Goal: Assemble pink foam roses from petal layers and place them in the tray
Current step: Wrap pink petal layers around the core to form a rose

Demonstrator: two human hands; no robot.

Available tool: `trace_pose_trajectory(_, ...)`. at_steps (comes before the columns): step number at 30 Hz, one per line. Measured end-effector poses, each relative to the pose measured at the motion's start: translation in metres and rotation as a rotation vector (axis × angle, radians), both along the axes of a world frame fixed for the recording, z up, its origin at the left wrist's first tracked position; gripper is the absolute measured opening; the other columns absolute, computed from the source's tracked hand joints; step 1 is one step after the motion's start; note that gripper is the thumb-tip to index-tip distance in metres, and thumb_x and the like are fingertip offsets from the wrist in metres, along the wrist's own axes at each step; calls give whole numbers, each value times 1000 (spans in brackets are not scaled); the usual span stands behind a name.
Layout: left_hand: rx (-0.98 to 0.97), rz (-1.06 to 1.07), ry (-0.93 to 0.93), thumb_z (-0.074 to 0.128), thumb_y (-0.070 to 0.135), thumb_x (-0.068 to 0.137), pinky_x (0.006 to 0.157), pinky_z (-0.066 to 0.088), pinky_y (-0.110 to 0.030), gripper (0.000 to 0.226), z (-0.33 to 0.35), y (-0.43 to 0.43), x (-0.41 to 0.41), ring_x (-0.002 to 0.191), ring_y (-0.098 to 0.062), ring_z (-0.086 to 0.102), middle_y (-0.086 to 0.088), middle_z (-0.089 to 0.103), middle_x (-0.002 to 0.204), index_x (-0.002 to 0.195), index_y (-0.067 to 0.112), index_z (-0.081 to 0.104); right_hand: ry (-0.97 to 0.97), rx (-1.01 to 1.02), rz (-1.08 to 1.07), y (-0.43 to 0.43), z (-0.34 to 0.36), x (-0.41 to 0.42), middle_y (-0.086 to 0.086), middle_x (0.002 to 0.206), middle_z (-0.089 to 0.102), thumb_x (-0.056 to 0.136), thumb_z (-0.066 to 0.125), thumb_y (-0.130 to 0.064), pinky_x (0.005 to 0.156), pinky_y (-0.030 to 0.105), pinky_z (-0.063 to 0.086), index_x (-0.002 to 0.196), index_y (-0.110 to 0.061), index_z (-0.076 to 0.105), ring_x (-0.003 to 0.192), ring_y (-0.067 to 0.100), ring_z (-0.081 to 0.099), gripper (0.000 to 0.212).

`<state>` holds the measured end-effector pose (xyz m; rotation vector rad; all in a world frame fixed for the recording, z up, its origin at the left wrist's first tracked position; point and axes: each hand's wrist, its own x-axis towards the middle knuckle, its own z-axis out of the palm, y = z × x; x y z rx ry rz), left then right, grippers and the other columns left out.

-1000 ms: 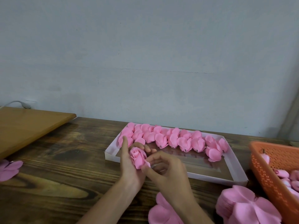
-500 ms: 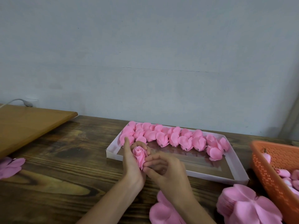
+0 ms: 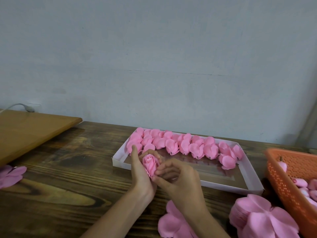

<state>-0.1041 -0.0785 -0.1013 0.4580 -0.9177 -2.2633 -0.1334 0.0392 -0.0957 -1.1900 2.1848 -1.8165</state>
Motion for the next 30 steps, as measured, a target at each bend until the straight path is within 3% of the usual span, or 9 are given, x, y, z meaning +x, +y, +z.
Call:
trace_pose_trajectory(3, 112, -45, -43, 42, 78, 93, 40, 42, -24, 78, 1, 0, 3, 36, -19, 49, -4, 48, 49, 51, 15, 58, 75, 37, 28, 0, -1, 2, -15, 80, 75, 72, 89, -6, 68, 16, 55, 95, -33, 74, 72, 8, 72, 38)
trace_pose_trajectory(9, 141, -38, -120, 47, 81, 89, 42, 46, -25, 73, 4, -3, 6, 39, -22, 54, -4, 54, 51, 54, 19, 61, 411, 156, 61, 1, 1, 2, -18, 90, 68, 83, 77, -10, 77, 30, 59, 131, -50, 60, 78, 5, 68, 65)
trace_pose_trajectory(13, 128, -47, -104, 44, 78, 92, 41, 44, -22, 73, 4, -2, 7, 40, -19, 54, -4, 54, 52, 57, 16, 60, 486, 154, 47, 2, 1, 3, -18, 95, 67, 84, 78, -19, 75, 31, 58, 130, -50, 55, 78, 6, 67, 61)
trace_pose_trajectory(17, 127, -98, -68, 40, 80, 92, 39, 38, -19, 74, 5, 2, 7, 38, -18, 47, -3, 46, 51, 55, 18, 55, 511, 155, 13, 3, 0, 2, -36, 92, 59, 81, 80, -25, 71, 28, 57, 127, -47, 57, 75, 2, 64, 56)
trace_pose_trajectory(20, 134, -121, -53, 44, 84, 87, 42, 38, -22, 69, 2, 1, 5, 42, -18, 46, -1, 46, 57, 62, 20, 56, 527, 139, -4, 3, -2, 0, -31, 107, 59, 79, 81, -24, 68, 26, 56, 126, -45, 58, 73, -1, 61, 56)
trace_pose_trajectory(23, 80, -139, -63, 48, 89, 80, 51, 38, -29, 70, -3, 0, 3, 48, -18, 48, -2, 47, 59, 67, 21, 57, 530, 157, -40, 4, -3, -2, -32, 82, 56, 78, 80, -29, 64, 20, 52, 128, -45, 57, 71, 0, 59, 57)
trace_pose_trajectory(27, 1, -163, -34, 46, 92, 80, 49, 33, -28, 77, -5, 4, 1, 44, -19, 39, -5, 38, 53, 56, 19, 50, 531, 157, -118, 4, -5, -3, -33, 75, 52, 76, 76, -34, 57, 14, 43, 119, -46, 55, 67, -4, 54, 49)
trace_pose_trajectory(30, -96, -172, 20, 37, 86, 90, 45, 34, -27, 78, -3, 7, 1, 43, -18, 40, -5, 42, 50, 57, 18, 54, 512, 149, -164, 4, -6, -5, -24, 70, 54, 75, 72, -35, 55, 17, 42, 117, -45, 55, 65, 0, 53, 46)
